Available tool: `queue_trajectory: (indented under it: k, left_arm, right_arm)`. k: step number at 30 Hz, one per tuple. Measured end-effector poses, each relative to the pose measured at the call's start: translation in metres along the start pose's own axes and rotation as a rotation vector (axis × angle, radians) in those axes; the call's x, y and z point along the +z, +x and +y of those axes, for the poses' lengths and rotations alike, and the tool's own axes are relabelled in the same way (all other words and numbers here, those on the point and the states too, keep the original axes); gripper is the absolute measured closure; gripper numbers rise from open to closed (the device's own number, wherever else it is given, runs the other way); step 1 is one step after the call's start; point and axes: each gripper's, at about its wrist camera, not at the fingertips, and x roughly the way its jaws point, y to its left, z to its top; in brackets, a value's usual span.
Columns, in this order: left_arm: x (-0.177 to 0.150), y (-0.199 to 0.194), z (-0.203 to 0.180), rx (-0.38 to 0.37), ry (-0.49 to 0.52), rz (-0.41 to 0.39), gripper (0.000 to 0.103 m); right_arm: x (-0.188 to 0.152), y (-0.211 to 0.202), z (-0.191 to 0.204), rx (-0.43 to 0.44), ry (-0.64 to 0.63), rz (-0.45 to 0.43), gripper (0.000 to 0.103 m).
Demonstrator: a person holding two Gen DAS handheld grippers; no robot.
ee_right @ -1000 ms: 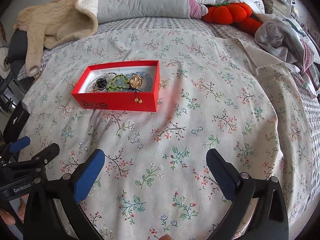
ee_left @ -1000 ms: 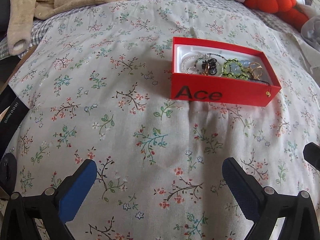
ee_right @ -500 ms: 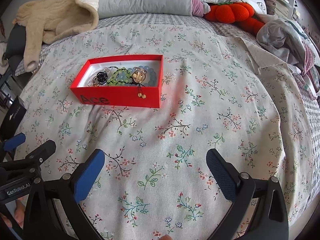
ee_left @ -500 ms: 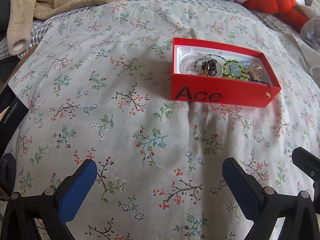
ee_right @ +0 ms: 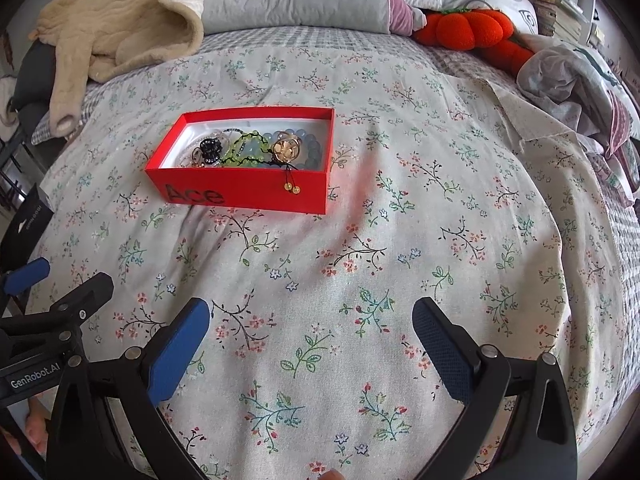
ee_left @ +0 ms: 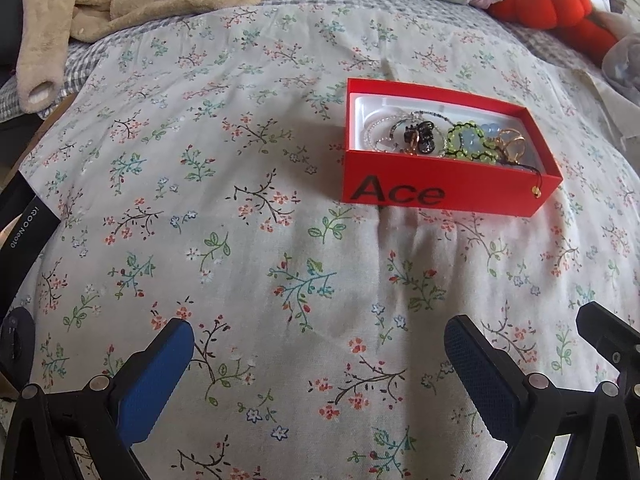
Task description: Organize jewelry
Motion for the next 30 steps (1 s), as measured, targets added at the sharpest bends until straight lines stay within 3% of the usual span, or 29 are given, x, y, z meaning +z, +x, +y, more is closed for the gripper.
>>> queue_trajectory:
  k: [30]
  left_arm:
    - [-0.009,0.012,-0.002,0.024,0.028,0.008,0.0]
  right_arm:
    - [-0.005,0.016,0.001,-0.028,0.002,0.006,0.001]
